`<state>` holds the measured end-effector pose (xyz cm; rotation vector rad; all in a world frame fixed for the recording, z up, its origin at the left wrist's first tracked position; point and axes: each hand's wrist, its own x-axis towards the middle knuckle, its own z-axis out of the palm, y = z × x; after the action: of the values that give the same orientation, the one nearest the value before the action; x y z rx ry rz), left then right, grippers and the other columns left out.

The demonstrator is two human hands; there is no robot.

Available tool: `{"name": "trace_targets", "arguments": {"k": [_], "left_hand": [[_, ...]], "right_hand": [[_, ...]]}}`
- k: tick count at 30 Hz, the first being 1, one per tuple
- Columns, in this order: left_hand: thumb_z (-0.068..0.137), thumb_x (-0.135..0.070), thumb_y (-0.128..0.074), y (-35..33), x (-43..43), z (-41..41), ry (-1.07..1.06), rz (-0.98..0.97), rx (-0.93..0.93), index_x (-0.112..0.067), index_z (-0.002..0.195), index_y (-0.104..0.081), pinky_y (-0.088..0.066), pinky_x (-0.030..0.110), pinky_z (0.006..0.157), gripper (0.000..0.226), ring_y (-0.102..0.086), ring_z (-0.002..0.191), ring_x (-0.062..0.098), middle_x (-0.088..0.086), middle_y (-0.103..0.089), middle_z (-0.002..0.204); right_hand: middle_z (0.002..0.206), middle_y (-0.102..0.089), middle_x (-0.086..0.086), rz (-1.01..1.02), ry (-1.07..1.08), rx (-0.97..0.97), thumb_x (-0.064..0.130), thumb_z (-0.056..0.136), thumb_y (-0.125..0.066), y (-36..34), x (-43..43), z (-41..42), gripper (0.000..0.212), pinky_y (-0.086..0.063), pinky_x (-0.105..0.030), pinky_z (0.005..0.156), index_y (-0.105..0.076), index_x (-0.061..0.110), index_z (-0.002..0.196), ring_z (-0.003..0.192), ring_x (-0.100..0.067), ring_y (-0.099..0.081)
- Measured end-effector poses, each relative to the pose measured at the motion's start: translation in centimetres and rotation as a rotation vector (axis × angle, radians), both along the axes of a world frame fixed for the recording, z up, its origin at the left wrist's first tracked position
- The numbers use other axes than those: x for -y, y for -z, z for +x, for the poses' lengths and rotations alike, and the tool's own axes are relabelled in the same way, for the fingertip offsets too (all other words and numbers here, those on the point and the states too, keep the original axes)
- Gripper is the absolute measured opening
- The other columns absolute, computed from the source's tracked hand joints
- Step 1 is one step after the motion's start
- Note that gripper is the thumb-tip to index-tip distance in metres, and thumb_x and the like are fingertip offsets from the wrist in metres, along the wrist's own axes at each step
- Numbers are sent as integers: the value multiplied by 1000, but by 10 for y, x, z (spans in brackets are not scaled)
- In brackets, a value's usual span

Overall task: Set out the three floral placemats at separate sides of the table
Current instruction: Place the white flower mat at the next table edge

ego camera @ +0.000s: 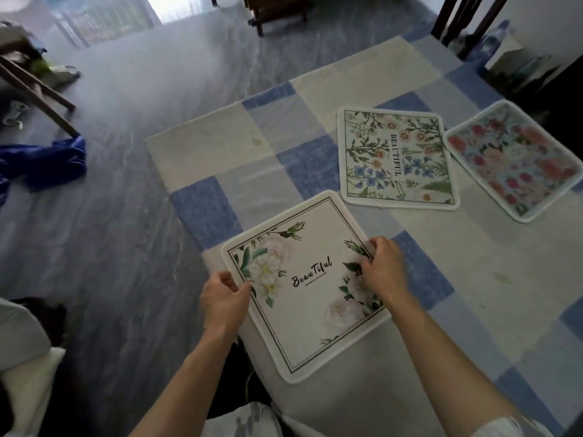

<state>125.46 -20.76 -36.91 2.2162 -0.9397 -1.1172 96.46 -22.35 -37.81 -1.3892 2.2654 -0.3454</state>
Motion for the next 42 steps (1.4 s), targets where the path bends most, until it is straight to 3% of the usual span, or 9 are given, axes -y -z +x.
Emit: {"name": "trace_targets", "arguments": {"k": [9, 13, 20, 23, 27, 31, 35, 38, 42], "left_hand": [[78, -11, -75, 2, 10, 4, -91, 90, -123, -15, 84, -71, -60, 38, 74, 8, -72, 76, 22, 5, -75, 82], [84, -19, -69, -7, 6, -1, 119, -117, 154, -16, 79, -70, -47, 21, 55, 6, -66, 66, 11, -6, -69, 71], [81, -6, -62, -20, 8, -6, 425, -264, 356, -8, 90, -64, -39, 28, 65, 10, -54, 71, 21, 7, -61, 84], [82, -2, -61, -30, 14, -8, 495, -339, 340, -9, 87, -63, -37, 24, 61, 9, -52, 71, 19, 2, -55, 81], [82, -1, -65, -43, 27, -11, 562, -468, 354, -9, 92, -67, -26, 8, 57, 14, -46, 69, 11, -7, -49, 80], [84, -7, -69, -51, 43, -10, 608, -517, 259, -15, 92, -63, -40, 17, 59, 12, -57, 68, 14, -5, -58, 82], [82, -1, -68, -54, 70, -7, 727, -566, 261, -9, 76, -61, -36, 15, 56, 12, -54, 62, 16, 0, -58, 75], [84, -3, -67, -51, 97, -3, 805, -577, 240, -9, 79, -65, -34, 9, 56, 8, -50, 60, 8, 0, -60, 75], [85, -6, -67, -45, 134, 0, 936, -579, 197, -9, 81, -70, -37, 20, 56, 6, -53, 61, 11, 2, -62, 76]], "right_hand": [[108, -60, -7, -46, 71, 8, 14, 91, -62, 4, 4, -1, 20, -48, -38, 87, -61, 11, 111, 100, -22, -53], [100, -59, -2, -107, 109, 4, 11, 92, -60, 1, 6, -5, 10, -44, -29, 76, -61, 15, 102, 92, -16, -52], [97, -61, 0, -120, 163, 45, 4, 92, -61, -13, -1, -2, 17, -46, -25, 70, -58, 20, 93, 87, -14, -57], [96, -63, -1, -121, 194, 63, 4, 92, -61, -23, -12, 2, 16, -53, -31, 73, -58, 19, 92, 88, -18, -60], [94, -64, -2, -135, 254, 58, 4, 93, -61, -35, -29, 7, 14, -45, -21, 66, -58, 18, 91, 84, -16, -58], [98, -63, -3, -130, 356, 59, 5, 92, -63, -42, -46, 14, 11, -55, -33, 78, -60, 15, 96, 90, -19, -60], [96, -64, -4, -160, 460, 54, 5, 91, -63, -43, -56, 28, 10, -56, -37, 80, -61, 14, 96, 90, -20, -61], [90, -65, -4, -159, 540, 48, 3, 91, -63, -45, -58, 45, 9, -52, -32, 73, -62, 11, 94, 84, -20, -62], [87, -61, -1, -154, 643, 22, 2, 91, -62, -54, -55, 78, 15, -42, -26, 69, -54, 16, 89, 80, -16, -57]]}}
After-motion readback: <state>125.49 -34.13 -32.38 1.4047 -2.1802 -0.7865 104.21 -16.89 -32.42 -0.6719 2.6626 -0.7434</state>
